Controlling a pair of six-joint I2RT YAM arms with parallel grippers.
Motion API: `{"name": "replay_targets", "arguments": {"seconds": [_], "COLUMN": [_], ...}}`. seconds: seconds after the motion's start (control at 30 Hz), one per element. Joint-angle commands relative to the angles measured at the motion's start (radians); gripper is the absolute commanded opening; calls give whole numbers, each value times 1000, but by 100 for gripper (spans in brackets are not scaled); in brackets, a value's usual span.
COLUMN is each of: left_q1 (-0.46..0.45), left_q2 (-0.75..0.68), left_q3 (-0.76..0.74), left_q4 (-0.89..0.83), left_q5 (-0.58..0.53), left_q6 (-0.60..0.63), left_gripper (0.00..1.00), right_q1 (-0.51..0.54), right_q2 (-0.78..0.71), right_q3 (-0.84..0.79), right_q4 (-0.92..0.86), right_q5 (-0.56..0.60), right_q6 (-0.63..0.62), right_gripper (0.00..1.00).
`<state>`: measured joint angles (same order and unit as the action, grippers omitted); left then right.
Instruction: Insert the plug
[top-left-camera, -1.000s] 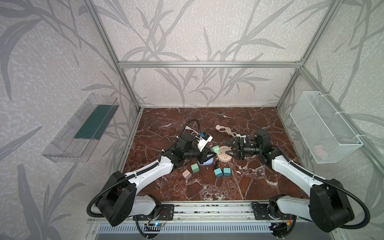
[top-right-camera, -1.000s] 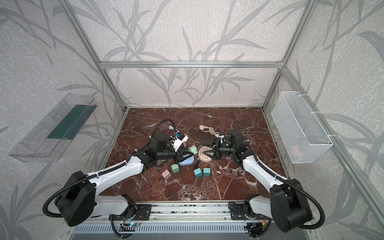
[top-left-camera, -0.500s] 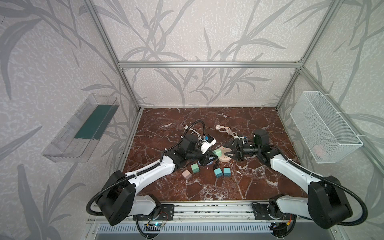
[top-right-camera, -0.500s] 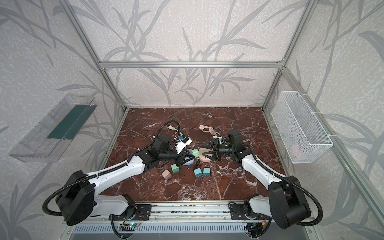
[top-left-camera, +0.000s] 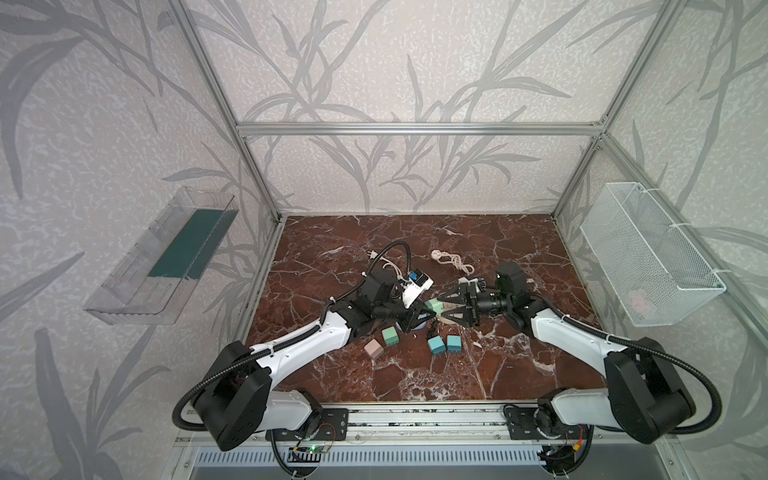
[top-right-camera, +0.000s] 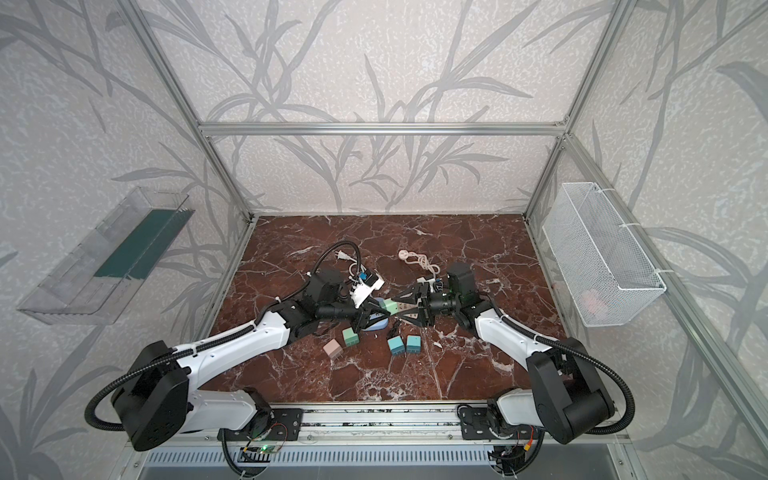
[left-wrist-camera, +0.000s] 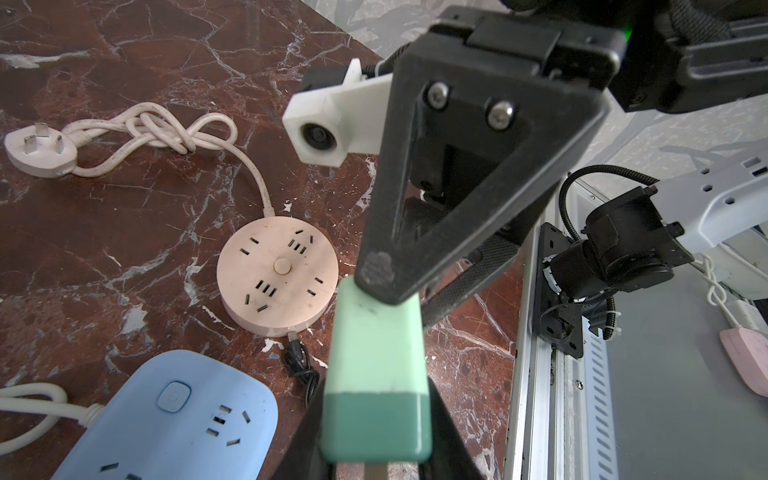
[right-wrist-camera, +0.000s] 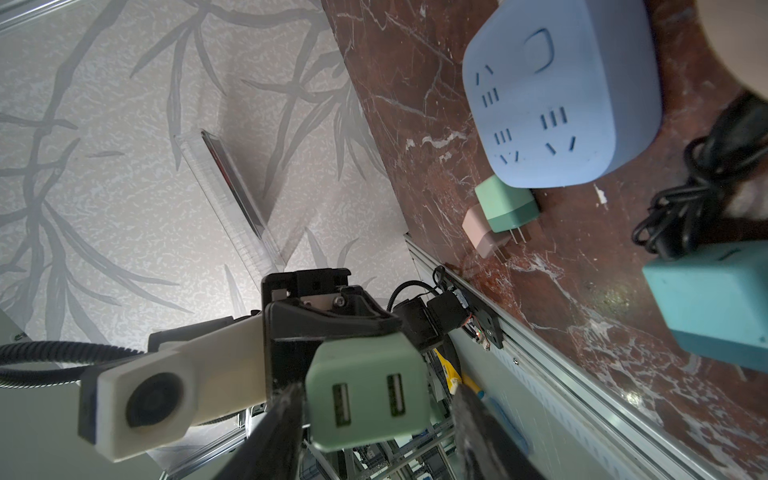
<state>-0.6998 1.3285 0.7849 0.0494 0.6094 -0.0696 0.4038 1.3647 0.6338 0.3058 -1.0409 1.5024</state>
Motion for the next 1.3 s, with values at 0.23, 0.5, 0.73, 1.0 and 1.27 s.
{"name": "replay_targets", "arguments": {"seconds": [0.23, 0.5, 0.73, 1.0, 1.27], "left_q1": [-11, -12, -12, -11, 68], "left_q2": [9, 11, 15, -1, -75], "left_q3": [34, 33, 33, 56, 72], "left_q4": [-9, -9, -10, -37, -119], "left_q5": [-10, -6, -18, -337, -680], "left_q6": [31, 29, 28, -58, -330], "left_gripper": [0, 0, 0, 98, 99], "right_q1": [38, 41, 48, 30, -57], "right_q2": [52, 81, 103, 78, -60], "right_q3": [-39, -51, -71, -45, 225], "right_q4": [200, 278, 387, 267, -512], "right_q5": [-1, 4, 1, 17, 271], "right_q6": [100, 139, 198, 89, -504], "right_gripper": [55, 49, 26, 0, 0]}}
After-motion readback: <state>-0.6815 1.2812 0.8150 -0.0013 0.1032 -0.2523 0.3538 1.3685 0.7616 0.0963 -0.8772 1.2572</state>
